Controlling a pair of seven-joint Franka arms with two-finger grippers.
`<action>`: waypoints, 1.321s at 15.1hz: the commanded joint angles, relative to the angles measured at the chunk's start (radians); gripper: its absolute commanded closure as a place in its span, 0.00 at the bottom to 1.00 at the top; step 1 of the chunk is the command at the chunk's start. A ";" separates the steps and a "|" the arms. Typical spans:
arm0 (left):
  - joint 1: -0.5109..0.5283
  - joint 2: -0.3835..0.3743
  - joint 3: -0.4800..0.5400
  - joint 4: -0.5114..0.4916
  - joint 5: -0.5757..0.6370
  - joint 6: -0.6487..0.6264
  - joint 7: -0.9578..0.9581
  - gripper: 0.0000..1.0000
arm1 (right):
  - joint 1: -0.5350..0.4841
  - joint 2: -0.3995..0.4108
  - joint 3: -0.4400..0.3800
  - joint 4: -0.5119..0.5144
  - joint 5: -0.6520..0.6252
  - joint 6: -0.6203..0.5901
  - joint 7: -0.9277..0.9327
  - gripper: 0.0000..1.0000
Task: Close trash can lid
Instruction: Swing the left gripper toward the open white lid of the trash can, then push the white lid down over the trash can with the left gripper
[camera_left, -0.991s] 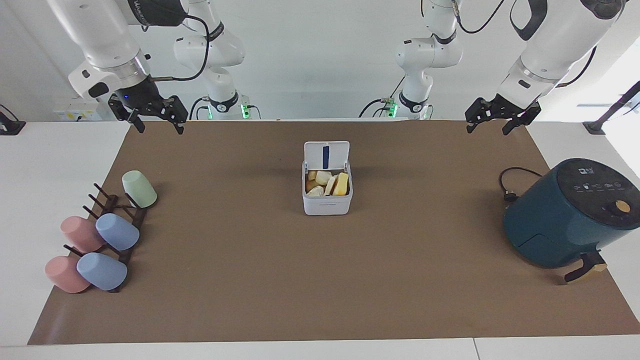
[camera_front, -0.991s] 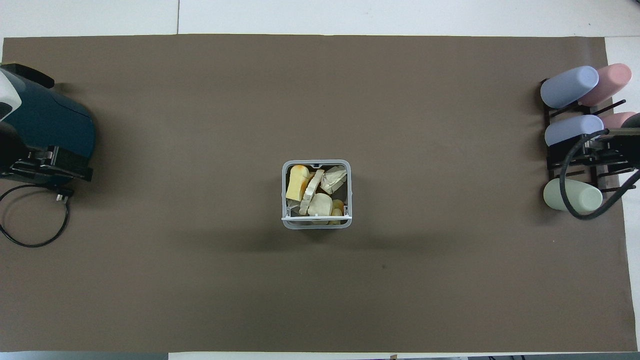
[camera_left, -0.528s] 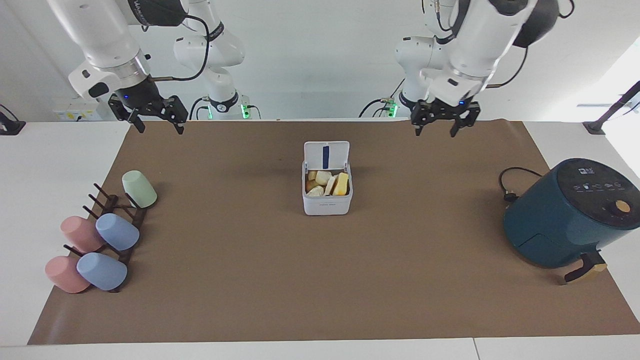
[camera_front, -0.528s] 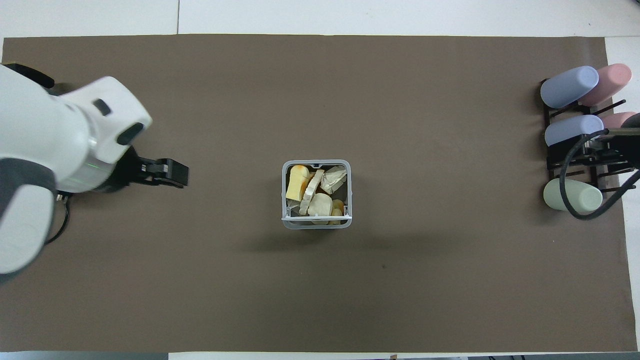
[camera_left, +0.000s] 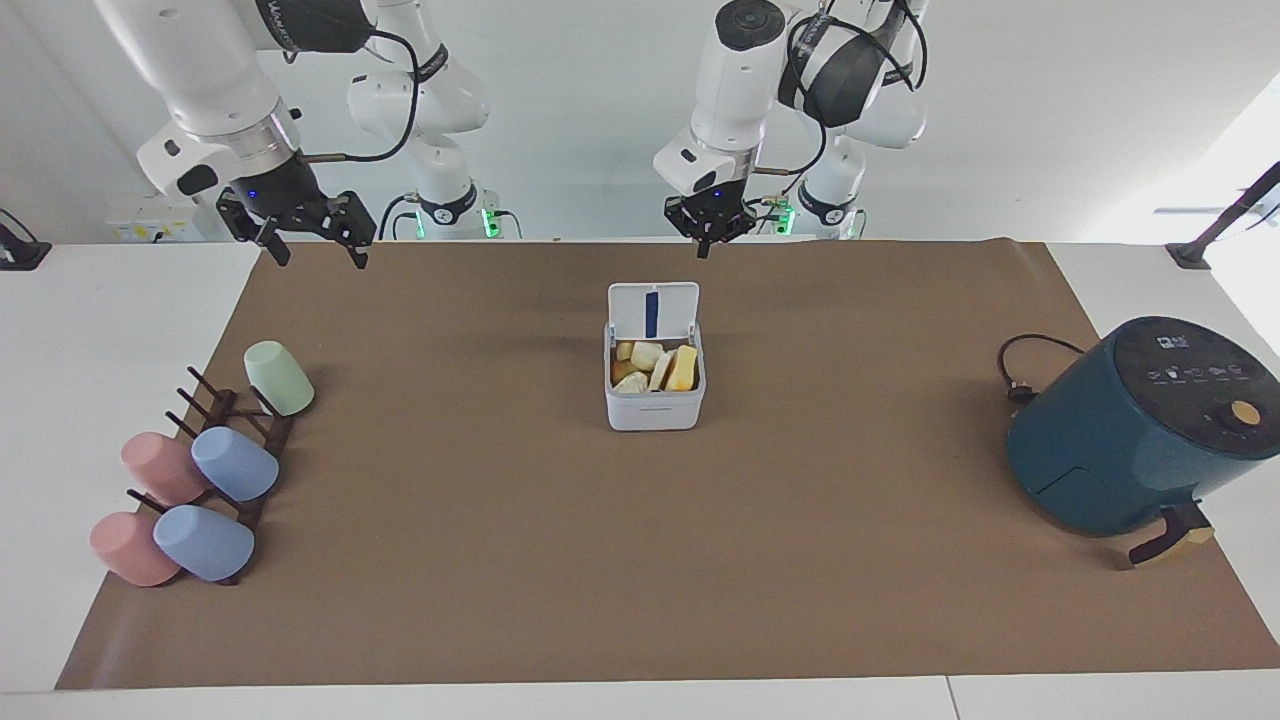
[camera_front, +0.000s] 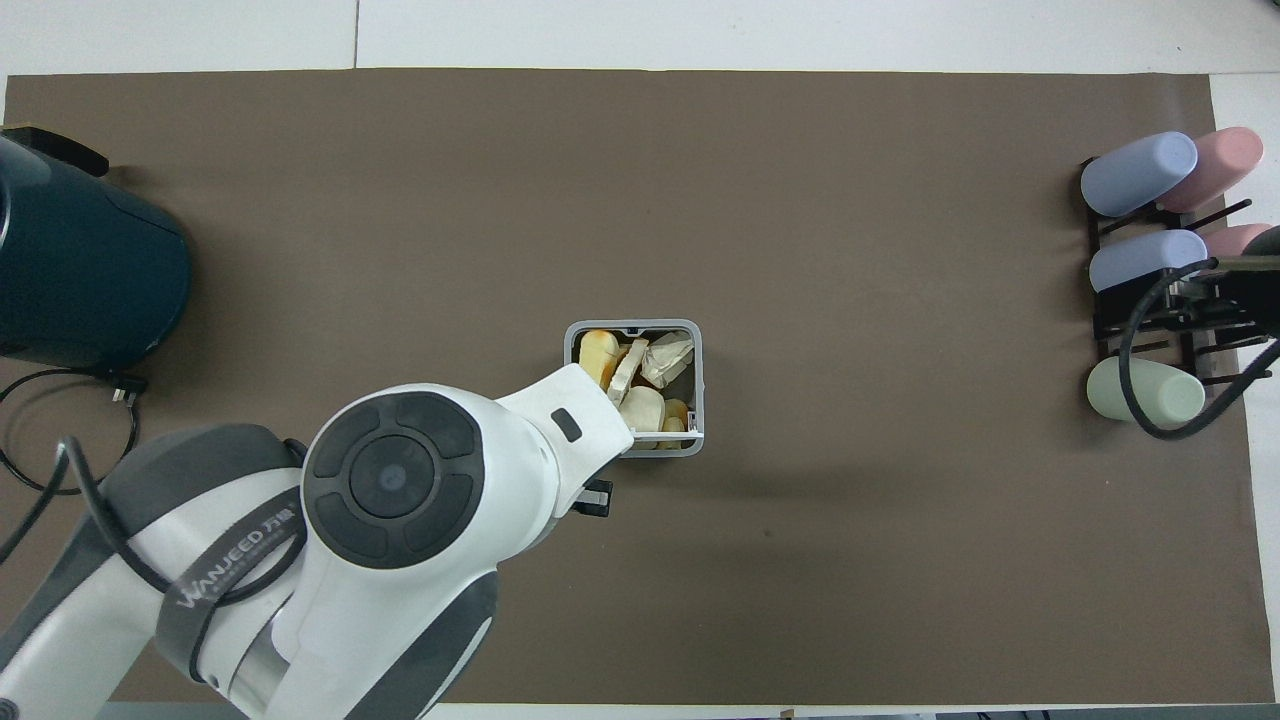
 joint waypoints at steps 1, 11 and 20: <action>-0.047 0.032 0.022 -0.018 -0.015 0.088 -0.060 1.00 | -0.018 0.002 0.013 0.007 0.019 -0.011 0.005 0.00; 0.030 0.084 0.025 -0.003 -0.068 0.290 -0.125 1.00 | -0.018 0.002 0.013 0.006 0.019 -0.011 0.005 0.00; 0.054 0.196 0.027 0.025 -0.068 0.427 -0.155 1.00 | -0.018 0.002 0.013 0.006 0.019 -0.011 0.003 0.00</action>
